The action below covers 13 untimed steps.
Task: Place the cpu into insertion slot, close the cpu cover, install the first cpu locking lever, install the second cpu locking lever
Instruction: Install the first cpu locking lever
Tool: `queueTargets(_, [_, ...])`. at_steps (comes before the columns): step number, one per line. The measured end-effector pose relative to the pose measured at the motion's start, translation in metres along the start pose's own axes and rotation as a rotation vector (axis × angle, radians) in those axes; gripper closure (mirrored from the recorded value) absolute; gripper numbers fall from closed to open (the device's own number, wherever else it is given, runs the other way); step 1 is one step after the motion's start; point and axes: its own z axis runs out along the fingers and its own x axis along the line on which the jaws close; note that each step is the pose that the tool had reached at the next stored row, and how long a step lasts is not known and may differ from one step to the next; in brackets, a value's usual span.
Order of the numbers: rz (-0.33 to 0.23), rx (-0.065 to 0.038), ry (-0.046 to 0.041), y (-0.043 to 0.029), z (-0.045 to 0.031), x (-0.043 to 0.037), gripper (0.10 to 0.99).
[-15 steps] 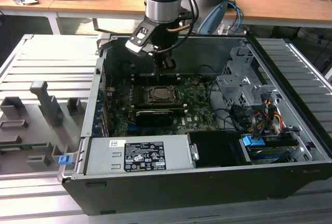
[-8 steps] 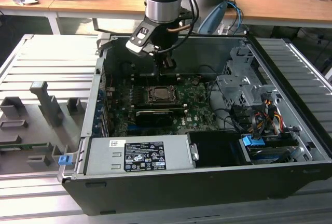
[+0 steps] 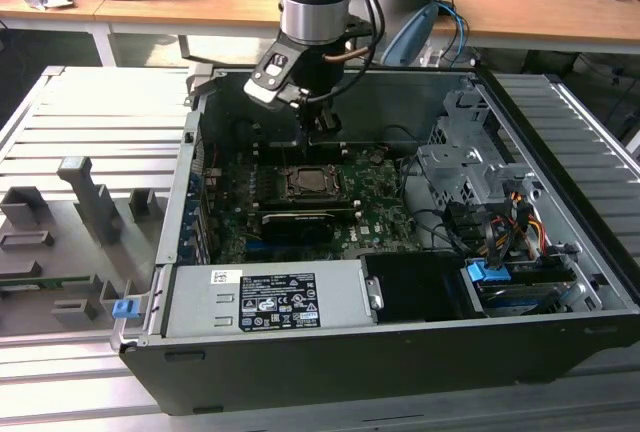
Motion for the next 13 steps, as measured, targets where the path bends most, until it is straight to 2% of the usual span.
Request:
queueTargets(3, [-0.044, -0.001, 0.0017, 0.0, 0.0, 0.0, 0.98])
queueTargets(11, [-0.109, -0.002, 0.0043, 0.0, 0.0, 0.0, 0.98])
queueTargets(13, [-0.144, -0.003, 0.005, 0.0, 0.0001, 0.0, 0.98])
